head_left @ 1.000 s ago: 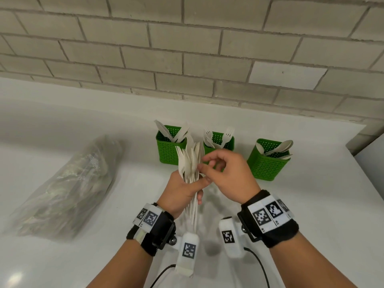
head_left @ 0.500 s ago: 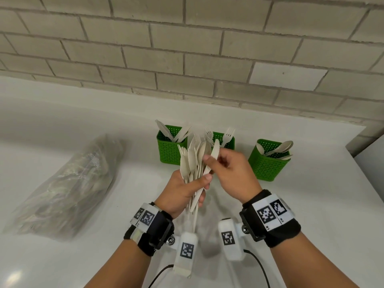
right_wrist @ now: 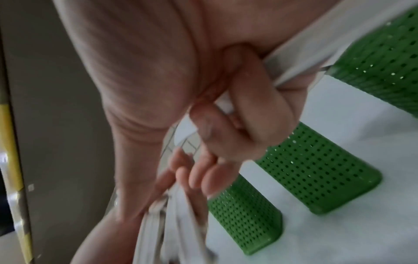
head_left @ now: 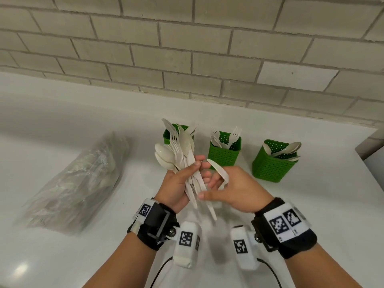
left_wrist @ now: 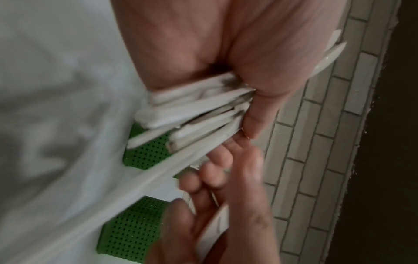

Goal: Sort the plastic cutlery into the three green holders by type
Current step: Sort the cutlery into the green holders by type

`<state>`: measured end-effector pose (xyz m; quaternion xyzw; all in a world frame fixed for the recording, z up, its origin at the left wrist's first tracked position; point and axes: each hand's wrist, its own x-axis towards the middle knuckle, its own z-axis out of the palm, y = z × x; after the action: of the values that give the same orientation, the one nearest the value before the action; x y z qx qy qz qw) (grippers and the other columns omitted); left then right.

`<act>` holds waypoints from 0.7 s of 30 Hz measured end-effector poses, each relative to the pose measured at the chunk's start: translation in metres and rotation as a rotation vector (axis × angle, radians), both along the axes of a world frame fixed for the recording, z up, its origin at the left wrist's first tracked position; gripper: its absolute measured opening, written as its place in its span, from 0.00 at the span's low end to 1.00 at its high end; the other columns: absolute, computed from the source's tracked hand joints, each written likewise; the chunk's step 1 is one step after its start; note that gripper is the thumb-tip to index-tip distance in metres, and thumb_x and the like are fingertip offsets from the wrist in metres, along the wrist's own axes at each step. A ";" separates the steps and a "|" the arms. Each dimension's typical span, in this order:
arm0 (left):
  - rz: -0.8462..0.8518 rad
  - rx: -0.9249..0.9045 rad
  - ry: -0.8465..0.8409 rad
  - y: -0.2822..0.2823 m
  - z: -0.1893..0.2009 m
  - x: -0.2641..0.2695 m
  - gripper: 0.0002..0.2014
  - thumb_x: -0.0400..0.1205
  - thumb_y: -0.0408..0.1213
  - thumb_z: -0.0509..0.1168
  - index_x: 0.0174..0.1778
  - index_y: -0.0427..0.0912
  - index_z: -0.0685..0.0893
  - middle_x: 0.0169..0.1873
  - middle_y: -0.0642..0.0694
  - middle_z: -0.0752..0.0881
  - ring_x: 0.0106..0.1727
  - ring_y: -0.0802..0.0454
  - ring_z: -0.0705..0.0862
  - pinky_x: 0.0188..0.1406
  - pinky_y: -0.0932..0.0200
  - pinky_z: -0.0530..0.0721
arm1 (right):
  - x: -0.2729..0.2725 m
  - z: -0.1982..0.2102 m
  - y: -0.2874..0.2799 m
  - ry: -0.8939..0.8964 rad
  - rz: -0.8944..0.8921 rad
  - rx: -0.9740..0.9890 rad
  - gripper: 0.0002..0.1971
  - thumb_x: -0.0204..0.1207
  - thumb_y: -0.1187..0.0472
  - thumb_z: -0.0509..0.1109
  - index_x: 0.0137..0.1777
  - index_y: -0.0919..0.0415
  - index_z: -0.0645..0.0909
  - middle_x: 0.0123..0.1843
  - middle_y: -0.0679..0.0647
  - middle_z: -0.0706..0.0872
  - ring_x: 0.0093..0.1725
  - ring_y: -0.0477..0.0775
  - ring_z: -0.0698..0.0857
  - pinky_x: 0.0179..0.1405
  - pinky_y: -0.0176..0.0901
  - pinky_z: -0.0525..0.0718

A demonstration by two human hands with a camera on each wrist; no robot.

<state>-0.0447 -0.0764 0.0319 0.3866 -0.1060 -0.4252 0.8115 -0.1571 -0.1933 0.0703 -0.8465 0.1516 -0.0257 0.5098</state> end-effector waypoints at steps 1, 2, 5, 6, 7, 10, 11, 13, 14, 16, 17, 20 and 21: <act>0.001 -0.002 0.005 0.000 0.000 0.001 0.12 0.75 0.32 0.67 0.54 0.35 0.85 0.38 0.42 0.89 0.35 0.48 0.88 0.39 0.52 0.90 | 0.001 -0.005 0.003 -0.012 0.021 -0.025 0.09 0.65 0.55 0.84 0.39 0.56 0.88 0.37 0.52 0.90 0.35 0.44 0.86 0.43 0.37 0.83; 0.003 -0.008 0.010 0.000 0.000 0.001 0.12 0.76 0.32 0.67 0.54 0.36 0.85 0.38 0.41 0.89 0.37 0.47 0.88 0.41 0.51 0.90 | 0.003 -0.008 0.006 -0.036 0.004 -0.038 0.07 0.66 0.57 0.83 0.37 0.54 0.87 0.36 0.51 0.90 0.35 0.43 0.86 0.43 0.37 0.84; 0.029 -0.022 0.035 0.002 0.001 0.001 0.11 0.76 0.34 0.67 0.53 0.37 0.86 0.39 0.42 0.89 0.39 0.48 0.89 0.41 0.52 0.89 | 0.005 -0.012 0.005 -0.066 -0.094 -0.011 0.10 0.69 0.61 0.81 0.32 0.59 0.83 0.30 0.54 0.86 0.27 0.43 0.82 0.33 0.35 0.81; 0.050 -0.018 0.039 0.003 0.001 0.002 0.11 0.76 0.34 0.67 0.53 0.37 0.86 0.40 0.42 0.89 0.41 0.48 0.89 0.41 0.53 0.89 | 0.004 -0.011 0.003 -0.051 -0.080 0.014 0.10 0.71 0.62 0.80 0.34 0.63 0.83 0.29 0.58 0.86 0.24 0.45 0.81 0.30 0.36 0.80; 0.077 -0.012 0.036 0.004 0.001 0.004 0.10 0.77 0.34 0.67 0.53 0.37 0.86 0.41 0.41 0.90 0.42 0.48 0.90 0.42 0.54 0.89 | 0.003 -0.011 0.002 -0.035 -0.056 0.034 0.10 0.72 0.62 0.79 0.35 0.66 0.83 0.28 0.61 0.85 0.22 0.47 0.81 0.28 0.36 0.80; 0.180 0.028 -0.001 0.007 -0.002 0.013 0.08 0.82 0.31 0.65 0.55 0.35 0.83 0.46 0.38 0.90 0.47 0.45 0.91 0.46 0.52 0.89 | 0.002 -0.015 -0.001 -0.005 -0.027 0.015 0.09 0.75 0.60 0.76 0.38 0.62 0.82 0.27 0.51 0.81 0.25 0.45 0.78 0.29 0.35 0.78; 0.210 0.042 -0.012 0.009 -0.003 0.017 0.07 0.83 0.30 0.64 0.55 0.34 0.82 0.47 0.36 0.90 0.48 0.44 0.91 0.47 0.51 0.89 | 0.002 -0.017 -0.003 0.000 -0.025 -0.001 0.08 0.77 0.59 0.74 0.39 0.61 0.81 0.27 0.48 0.78 0.26 0.44 0.76 0.30 0.35 0.75; 0.252 0.073 -0.018 0.012 -0.006 0.023 0.07 0.84 0.28 0.62 0.56 0.34 0.82 0.48 0.37 0.90 0.48 0.43 0.91 0.47 0.52 0.90 | 0.004 -0.022 -0.006 -0.001 -0.049 0.028 0.09 0.81 0.58 0.68 0.40 0.60 0.82 0.27 0.47 0.71 0.27 0.47 0.70 0.28 0.37 0.68; 0.266 0.091 -0.019 0.015 -0.007 0.026 0.07 0.84 0.28 0.62 0.56 0.34 0.82 0.47 0.38 0.91 0.48 0.44 0.91 0.46 0.53 0.90 | 0.006 -0.025 -0.008 -0.010 -0.093 0.070 0.12 0.83 0.58 0.65 0.39 0.58 0.82 0.27 0.49 0.68 0.27 0.49 0.68 0.27 0.39 0.65; 0.277 0.111 -0.032 0.019 -0.010 0.028 0.06 0.84 0.28 0.63 0.54 0.35 0.83 0.44 0.40 0.91 0.45 0.45 0.91 0.44 0.55 0.90 | 0.011 -0.029 -0.010 -0.071 -0.230 0.141 0.17 0.85 0.55 0.60 0.35 0.55 0.81 0.26 0.50 0.66 0.26 0.50 0.66 0.26 0.42 0.63; 0.276 0.120 -0.041 0.021 -0.011 0.029 0.06 0.83 0.28 0.63 0.54 0.35 0.83 0.44 0.40 0.91 0.44 0.46 0.91 0.44 0.55 0.90 | 0.015 -0.030 -0.010 -0.116 -0.295 0.180 0.17 0.86 0.55 0.58 0.36 0.55 0.79 0.26 0.50 0.68 0.26 0.49 0.67 0.26 0.42 0.65; 0.273 0.141 -0.068 0.024 -0.013 0.028 0.06 0.83 0.28 0.64 0.53 0.36 0.84 0.43 0.40 0.91 0.41 0.46 0.90 0.41 0.56 0.89 | 0.025 -0.037 -0.007 -0.277 -0.408 0.354 0.13 0.88 0.59 0.55 0.47 0.59 0.81 0.27 0.49 0.73 0.23 0.48 0.70 0.23 0.42 0.68; 0.272 0.144 -0.075 0.025 -0.013 0.028 0.06 0.83 0.28 0.64 0.52 0.36 0.84 0.43 0.40 0.91 0.40 0.46 0.90 0.40 0.56 0.89 | 0.027 -0.040 -0.005 -0.329 -0.431 0.379 0.12 0.88 0.60 0.56 0.50 0.58 0.81 0.27 0.49 0.72 0.23 0.48 0.69 0.23 0.41 0.68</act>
<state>-0.0170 -0.0515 0.0190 0.4703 -0.0520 -0.3030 0.8272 -0.1297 -0.1986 0.0300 -0.6696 0.2449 -0.2405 0.6587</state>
